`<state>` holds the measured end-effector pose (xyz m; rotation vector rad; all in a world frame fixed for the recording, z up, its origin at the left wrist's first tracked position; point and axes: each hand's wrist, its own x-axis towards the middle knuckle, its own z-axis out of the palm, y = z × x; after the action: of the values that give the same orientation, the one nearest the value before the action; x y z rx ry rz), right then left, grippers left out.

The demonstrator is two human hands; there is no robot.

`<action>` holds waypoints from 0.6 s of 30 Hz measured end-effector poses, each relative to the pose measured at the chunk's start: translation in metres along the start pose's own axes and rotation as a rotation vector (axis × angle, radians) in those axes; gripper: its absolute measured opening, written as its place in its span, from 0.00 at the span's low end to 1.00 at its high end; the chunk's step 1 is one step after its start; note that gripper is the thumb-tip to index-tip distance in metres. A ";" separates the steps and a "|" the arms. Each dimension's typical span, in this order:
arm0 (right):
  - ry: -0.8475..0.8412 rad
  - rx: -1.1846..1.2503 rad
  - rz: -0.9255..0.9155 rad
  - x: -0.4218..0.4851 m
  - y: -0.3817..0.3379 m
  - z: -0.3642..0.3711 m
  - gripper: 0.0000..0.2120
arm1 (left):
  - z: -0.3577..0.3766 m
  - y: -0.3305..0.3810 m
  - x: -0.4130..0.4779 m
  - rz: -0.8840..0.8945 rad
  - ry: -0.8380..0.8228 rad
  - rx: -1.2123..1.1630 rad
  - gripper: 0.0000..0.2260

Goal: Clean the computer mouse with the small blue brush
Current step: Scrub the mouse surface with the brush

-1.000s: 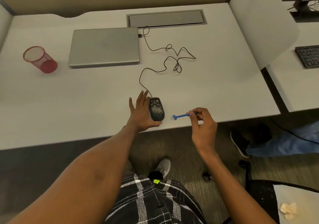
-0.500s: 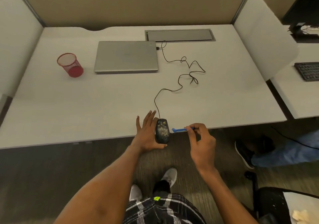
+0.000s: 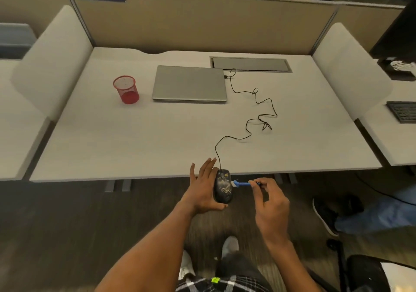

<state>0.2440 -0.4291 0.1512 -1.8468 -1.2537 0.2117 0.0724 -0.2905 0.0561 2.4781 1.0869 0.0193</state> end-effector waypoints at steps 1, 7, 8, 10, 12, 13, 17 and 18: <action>-0.005 -0.012 -0.010 -0.001 -0.001 0.000 0.07 | 0.001 0.001 -0.004 0.001 -0.001 0.006 0.58; -0.062 -0.090 -0.079 -0.001 -0.003 -0.005 0.04 | 0.011 0.015 -0.015 -0.020 -0.013 0.024 0.59; -0.078 -0.105 -0.089 -0.001 -0.002 -0.006 0.04 | 0.013 0.018 -0.016 -0.025 -0.010 0.015 0.59; -0.104 -0.131 -0.110 0.000 0.002 -0.009 0.03 | 0.019 0.024 -0.019 -0.025 0.000 -0.010 0.59; -0.127 -0.155 -0.128 0.001 0.005 -0.010 0.02 | 0.024 0.030 -0.020 -0.025 -0.001 -0.032 0.58; -0.141 -0.166 -0.136 0.003 0.008 -0.011 0.02 | 0.026 0.033 -0.021 -0.027 -0.003 -0.043 0.58; -0.192 -0.227 -0.128 0.003 0.014 -0.014 0.04 | 0.033 0.044 -0.023 -0.041 0.009 -0.087 0.57; -0.205 -0.223 -0.106 0.002 0.015 -0.015 0.03 | 0.035 0.045 -0.023 -0.046 0.009 -0.093 0.57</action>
<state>0.2637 -0.4373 0.1495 -1.9784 -1.5668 0.2144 0.0942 -0.3468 0.0458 2.3723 1.1207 0.0664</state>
